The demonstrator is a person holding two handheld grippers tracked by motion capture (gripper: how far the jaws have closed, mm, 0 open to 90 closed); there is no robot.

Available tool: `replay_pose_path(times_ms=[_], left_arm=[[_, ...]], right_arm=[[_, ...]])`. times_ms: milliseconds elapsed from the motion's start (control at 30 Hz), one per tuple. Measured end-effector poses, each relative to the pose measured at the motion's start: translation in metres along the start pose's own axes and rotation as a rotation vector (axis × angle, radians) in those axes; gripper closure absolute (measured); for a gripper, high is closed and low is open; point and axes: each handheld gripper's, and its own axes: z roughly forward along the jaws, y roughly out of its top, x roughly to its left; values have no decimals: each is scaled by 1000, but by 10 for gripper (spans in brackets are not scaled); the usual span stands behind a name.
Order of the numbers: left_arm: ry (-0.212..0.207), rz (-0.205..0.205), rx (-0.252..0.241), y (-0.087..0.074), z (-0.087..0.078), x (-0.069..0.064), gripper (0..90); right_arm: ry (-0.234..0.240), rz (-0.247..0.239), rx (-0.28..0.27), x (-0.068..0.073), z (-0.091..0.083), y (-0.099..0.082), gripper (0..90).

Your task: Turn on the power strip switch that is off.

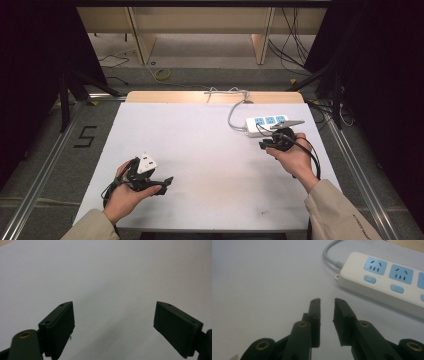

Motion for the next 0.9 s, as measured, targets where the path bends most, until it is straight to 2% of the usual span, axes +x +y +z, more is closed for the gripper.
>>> replay_pose_path(times_ms=[267,567,900], left_arm=[[0,1,2,0,0,0,168],[4,-1,0,0,0,0,168],[2,5,7,0,0,-1,168]], right_arm=[[3,-17,-12,4,-6,-2,741],[14,-13,-11,9,-11,-12,720],[28,-31,-5,15,-18,-21,689]])
